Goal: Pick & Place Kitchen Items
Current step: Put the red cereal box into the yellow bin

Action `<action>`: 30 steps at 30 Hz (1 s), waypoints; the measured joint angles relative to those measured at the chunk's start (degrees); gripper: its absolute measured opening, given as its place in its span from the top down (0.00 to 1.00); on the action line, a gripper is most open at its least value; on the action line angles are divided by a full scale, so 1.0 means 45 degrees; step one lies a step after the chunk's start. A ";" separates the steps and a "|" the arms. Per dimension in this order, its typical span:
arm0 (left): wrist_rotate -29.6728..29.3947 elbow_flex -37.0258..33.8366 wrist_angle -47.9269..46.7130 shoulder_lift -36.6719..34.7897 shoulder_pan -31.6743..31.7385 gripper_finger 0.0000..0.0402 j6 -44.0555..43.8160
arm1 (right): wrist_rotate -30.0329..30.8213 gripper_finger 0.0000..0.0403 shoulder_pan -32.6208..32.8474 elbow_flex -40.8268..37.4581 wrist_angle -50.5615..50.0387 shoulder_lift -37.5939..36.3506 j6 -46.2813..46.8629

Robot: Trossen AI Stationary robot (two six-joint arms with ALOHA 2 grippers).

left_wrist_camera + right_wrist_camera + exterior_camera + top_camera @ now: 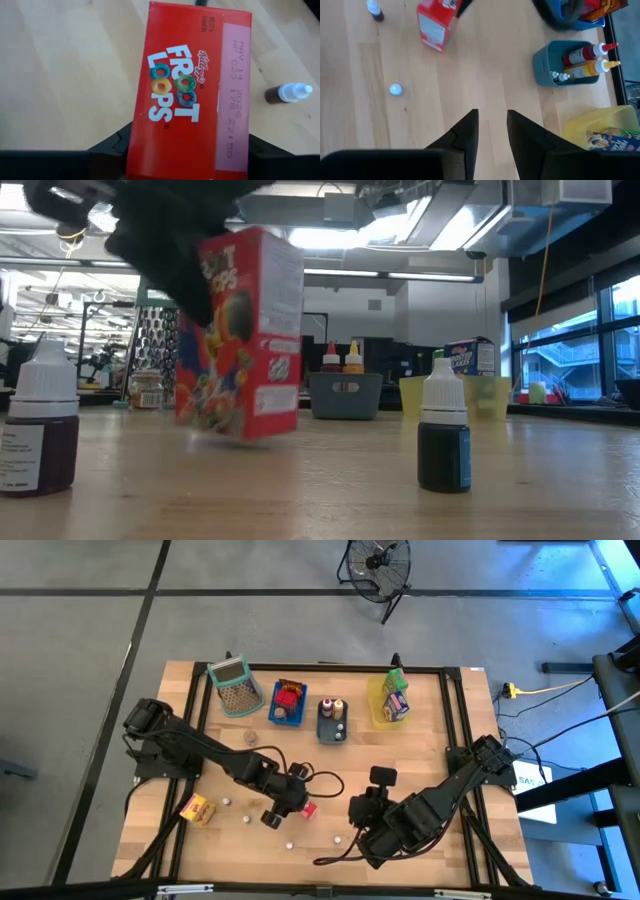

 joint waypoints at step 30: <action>-0.1946 0.4077 -0.3420 -0.0199 -0.0197 0.56 -0.0874 | -0.0407 0.32 -0.1102 0.0000 0.4137 0.0000 -0.2707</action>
